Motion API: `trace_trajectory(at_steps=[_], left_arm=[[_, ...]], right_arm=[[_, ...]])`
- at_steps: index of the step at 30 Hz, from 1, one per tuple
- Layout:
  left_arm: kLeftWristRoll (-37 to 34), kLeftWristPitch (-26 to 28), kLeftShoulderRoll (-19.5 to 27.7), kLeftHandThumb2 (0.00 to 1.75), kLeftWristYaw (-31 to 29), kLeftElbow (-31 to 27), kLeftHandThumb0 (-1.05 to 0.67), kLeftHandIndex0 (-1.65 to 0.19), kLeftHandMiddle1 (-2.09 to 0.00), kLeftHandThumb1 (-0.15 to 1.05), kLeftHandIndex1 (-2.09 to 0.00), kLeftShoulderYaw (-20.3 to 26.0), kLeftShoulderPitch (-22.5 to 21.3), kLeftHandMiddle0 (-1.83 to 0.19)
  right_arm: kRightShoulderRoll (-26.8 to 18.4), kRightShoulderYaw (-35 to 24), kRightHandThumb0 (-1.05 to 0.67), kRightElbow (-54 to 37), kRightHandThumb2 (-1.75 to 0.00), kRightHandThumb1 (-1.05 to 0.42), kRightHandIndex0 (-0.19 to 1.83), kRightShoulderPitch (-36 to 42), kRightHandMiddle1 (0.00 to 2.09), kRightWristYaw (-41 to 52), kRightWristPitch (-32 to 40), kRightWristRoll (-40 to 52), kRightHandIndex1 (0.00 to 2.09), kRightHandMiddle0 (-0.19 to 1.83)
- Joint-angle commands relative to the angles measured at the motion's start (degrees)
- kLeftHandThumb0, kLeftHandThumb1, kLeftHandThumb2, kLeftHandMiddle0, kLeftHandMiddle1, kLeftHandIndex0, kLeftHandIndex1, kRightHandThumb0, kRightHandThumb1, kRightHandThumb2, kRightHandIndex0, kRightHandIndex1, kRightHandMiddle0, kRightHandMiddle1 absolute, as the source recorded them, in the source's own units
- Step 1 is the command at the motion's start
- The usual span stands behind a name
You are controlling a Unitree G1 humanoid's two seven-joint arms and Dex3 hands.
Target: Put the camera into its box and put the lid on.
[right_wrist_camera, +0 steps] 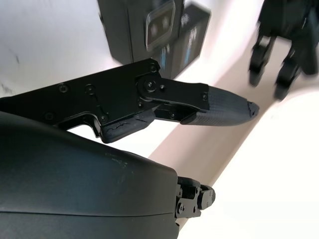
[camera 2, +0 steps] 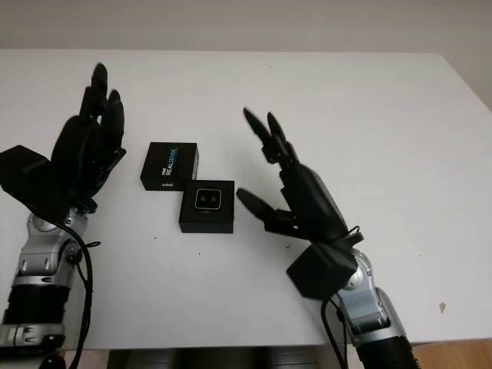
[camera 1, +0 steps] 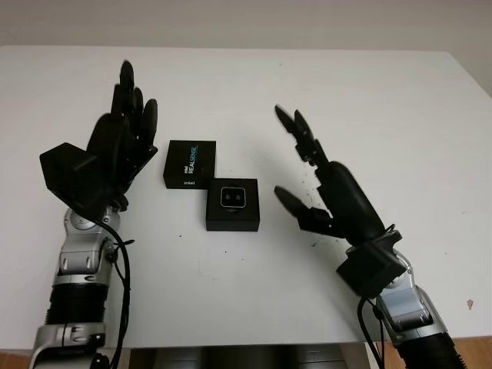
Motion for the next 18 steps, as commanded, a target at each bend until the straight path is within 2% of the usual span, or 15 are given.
trace_trajectory(at_steps=[1,3,7,10,12,14,16,18], left_arm=[[0.1,-0.9,2.7,0.42,-2.2,2.4,-0.71,0.13,-0.03,1.05,-0.04,-0.2,-3.7,0.16],[1.6,-2.9,5.5,0.3,-3.9,6.3,-0.67,0.03,-0.08,1.05,-0.09,-0.7,-6.8,0.05],[3.6,-5.2,8.7,0.13,-6.5,13.9,-0.56,-0.27,-0.13,1.05,-0.19,-2.0,-12.4,-0.38],[10.5,-9.6,11.5,0.08,-4.5,20.3,-0.52,-0.43,-0.13,1.04,-0.25,-5.8,-17.3,-0.54],[14.9,-13.5,12.8,0.05,-3.2,25.3,-0.51,-0.45,-0.13,0.99,-0.26,-8.5,-21.0,-0.58],[20.5,-15.2,14.5,0.04,-2.3,28.4,-0.53,-0.41,-0.13,0.97,-0.24,-12.2,-24.3,-0.56],[24.6,-15.6,15.7,0.04,-3.7,30.4,-0.61,-0.3,-0.08,0.94,-0.19,-15.5,-27.0,-0.47],[27.3,-17.2,16.6,0.04,-6.4,33.0,-0.67,-0.17,-0.02,0.93,-0.12,-18.6,-29.7,-0.29]], right_arm=[[1.0,-2.0,-0.72,0.0,-0.6,-1.05,-0.03,-2.3,0.17,0.7,1.2,3.0,0.09,0.0],[2.0,-4.1,-0.72,-0.3,-0.58,-1.05,0.0,-3.5,0.17,1.5,4.3,7.2,0.1,0.02],[2.7,-7.1,-0.73,-0.9,-0.55,-1.05,-0.02,-5.2,0.16,4.3,9.0,13.9,0.08,-0.02],[2.3,-8.3,-0.74,-0.8,-0.54,-1.05,-0.03,-5.8,0.17,5.2,10.6,15.1,0.08,-0.04],[2.6,-8.7,-0.75,-0.7,-0.53,-1.05,-0.03,-5.9,0.18,5.5,10.9,15.4,0.07,-0.04],[2.8,-8.9,-0.75,-0.7,-0.53,-1.05,-0.04,-5.9,0.2,5.6,11.1,15.3,0.07,-0.04],[2.9,-9.0,-0.76,-0.7,-0.52,-1.05,-0.04,-6.0,0.23,5.6,11.2,15.4,0.07,-0.06],[3.2,-9.1,-0.76,-0.9,-0.52,-1.05,-0.04,-6.2,0.4,5.6,11.6,15.5,0.06,-0.16]])
